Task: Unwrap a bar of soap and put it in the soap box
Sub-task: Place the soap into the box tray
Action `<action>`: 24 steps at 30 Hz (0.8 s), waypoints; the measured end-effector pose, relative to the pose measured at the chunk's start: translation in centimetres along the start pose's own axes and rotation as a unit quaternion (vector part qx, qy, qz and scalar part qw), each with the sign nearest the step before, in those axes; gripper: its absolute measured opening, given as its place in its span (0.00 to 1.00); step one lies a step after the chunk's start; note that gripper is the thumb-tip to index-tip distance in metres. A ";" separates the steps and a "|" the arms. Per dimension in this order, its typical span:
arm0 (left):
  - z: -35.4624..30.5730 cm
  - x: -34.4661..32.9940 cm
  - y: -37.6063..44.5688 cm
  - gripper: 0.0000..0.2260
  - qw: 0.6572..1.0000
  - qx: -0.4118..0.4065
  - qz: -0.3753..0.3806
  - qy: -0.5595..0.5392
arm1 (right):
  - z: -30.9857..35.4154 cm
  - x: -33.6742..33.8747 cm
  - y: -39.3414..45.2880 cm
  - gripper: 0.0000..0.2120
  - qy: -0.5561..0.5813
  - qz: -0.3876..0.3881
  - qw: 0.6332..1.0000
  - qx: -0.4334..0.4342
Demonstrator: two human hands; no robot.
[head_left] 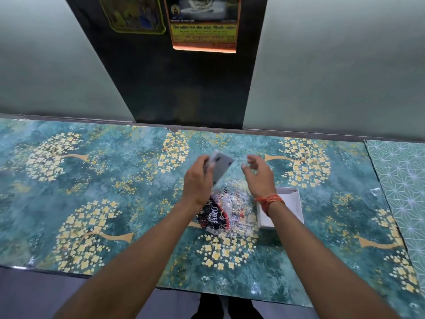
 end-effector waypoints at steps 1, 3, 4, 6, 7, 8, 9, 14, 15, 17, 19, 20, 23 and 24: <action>-1.1 0.0 0.4 0.11 0.998 0.010 -0.029 -0.051 | -0.1 1.4 0.1 0.15 0.021 -0.020 1.000 -0.005; -1.8 -1.4 0.7 0.09 0.982 0.073 -0.067 -0.162 | -0.6 4.5 0.1 0.14 0.037 -0.062 0.997 -0.013; -1.5 -2.9 0.5 0.09 0.966 0.124 -0.072 -0.217 | -1.2 5.9 -0.1 0.14 0.037 -0.078 0.996 -0.018; -1.1 -6.4 -1.0 0.11 0.945 0.204 -0.058 -0.250 | -2.7 8.4 -0.9 0.12 0.018 -0.099 0.994 -0.031; -1.1 -8.1 -1.8 0.11 0.948 0.220 -0.035 -0.227 | -4.0 9.3 -1.4 0.11 0.003 -0.108 0.993 -0.046; -1.1 -9.9 -2.8 0.10 0.952 0.234 -0.001 -0.198 | -5.4 10.3 -2.1 0.10 -0.013 -0.120 0.990 -0.067; -1.0 -11.5 -3.8 0.09 0.953 0.250 0.032 -0.169 | -7.0 11.2 -2.7 0.10 -0.036 -0.132 0.986 -0.092; 0.5 -16.0 -7.2 0.09 0.956 0.267 0.122 -0.024 | -13.7 11.6 -4.2 0.08 -0.135 -0.092 0.972 -0.167; 0.6 -16.3 -7.5 0.10 0.955 0.265 0.130 -0.015 | -14.3 11.3 -4.4 0.08 -0.150 -0.080 0.971 -0.169; 0.4 -16.6 -7.9 0.10 0.956 0.257 0.140 -0.004 | -14.8 11.0 -4.7 0.09 -0.162 -0.079 0.969 -0.170; 0.5 -16.5 -7.7 0.09 0.961 0.239 0.140 0.028 | -15.1 11.0 -4.8 0.10 -0.155 -0.085 0.969 -0.173; 0.7 -16.4 -7.7 0.09 0.962 0.233 0.135 0.044 | -15.2 10.9 -4.7 0.11 -0.154 -0.086 0.969 -0.174; 1.2 -15.9 -7.9 0.09 0.963 0.231 0.124 0.062 | -15.1 10.6 -4.7 0.10 -0.153 -0.073 0.971 -0.169; 1.0 -15.7 -8.1 0.08 0.964 0.231 0.123 0.054 | -15.0 10.5 -4.7 0.09 -0.152 -0.072 0.971 -0.167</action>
Point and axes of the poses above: each hand's wrist, its own y-axis towards the middle knuckle, its own x-axis out of the back of the hand, z = x × y, the point moved 10 cm from there along y, towards the middle knuckle, and after that the axes turned 12 degrees about -y, right-handed, at the moved point
